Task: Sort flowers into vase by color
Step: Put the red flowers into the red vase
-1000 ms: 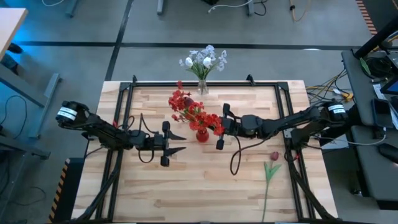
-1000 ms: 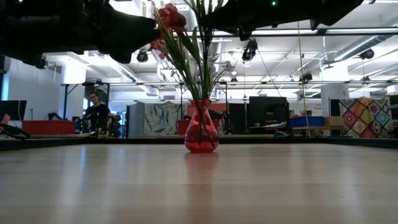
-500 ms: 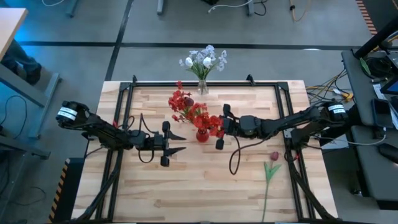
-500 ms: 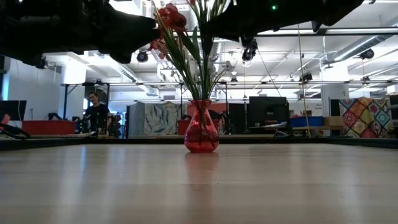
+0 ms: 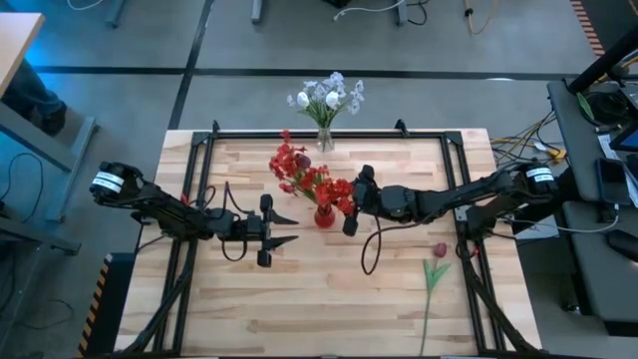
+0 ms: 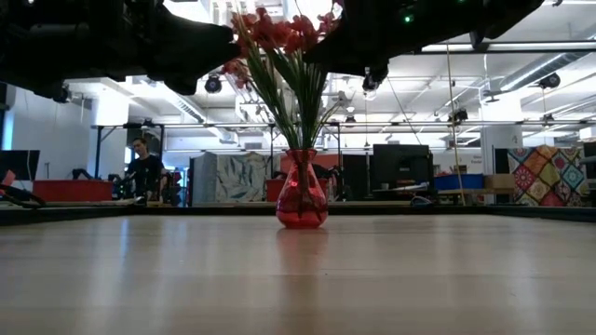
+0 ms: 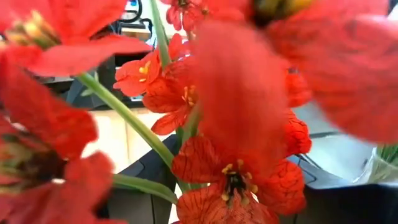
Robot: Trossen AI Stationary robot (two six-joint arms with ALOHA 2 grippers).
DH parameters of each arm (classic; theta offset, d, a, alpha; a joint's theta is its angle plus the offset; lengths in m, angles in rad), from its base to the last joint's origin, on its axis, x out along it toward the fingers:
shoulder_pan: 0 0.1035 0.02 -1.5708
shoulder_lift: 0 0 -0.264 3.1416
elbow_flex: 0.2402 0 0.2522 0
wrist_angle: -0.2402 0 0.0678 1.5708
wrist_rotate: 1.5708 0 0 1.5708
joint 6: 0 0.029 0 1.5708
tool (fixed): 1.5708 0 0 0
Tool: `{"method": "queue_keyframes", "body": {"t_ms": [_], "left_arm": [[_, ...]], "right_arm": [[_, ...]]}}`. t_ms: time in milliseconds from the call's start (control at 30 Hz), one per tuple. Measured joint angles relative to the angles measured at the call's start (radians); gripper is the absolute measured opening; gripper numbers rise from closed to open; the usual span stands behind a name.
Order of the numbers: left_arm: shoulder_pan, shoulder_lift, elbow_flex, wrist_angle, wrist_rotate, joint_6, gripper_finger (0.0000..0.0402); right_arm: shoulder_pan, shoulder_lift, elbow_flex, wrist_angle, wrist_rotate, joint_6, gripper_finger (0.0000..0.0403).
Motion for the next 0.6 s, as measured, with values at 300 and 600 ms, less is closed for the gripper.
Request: {"method": "queue_keyframes", "body": {"t_ms": [300,600], "left_arm": [[0.0,0.0,0.0,-0.001,0.0,0.0,0.0155],[0.0,-0.001,0.0,-0.005,0.0,0.0,0.0155]], "right_arm": [[-0.001,-0.008,0.001,-0.009,0.085,0.043,0.0186],[0.0,-0.008,0.064,-0.204,0.12,0.124,0.026]]}}
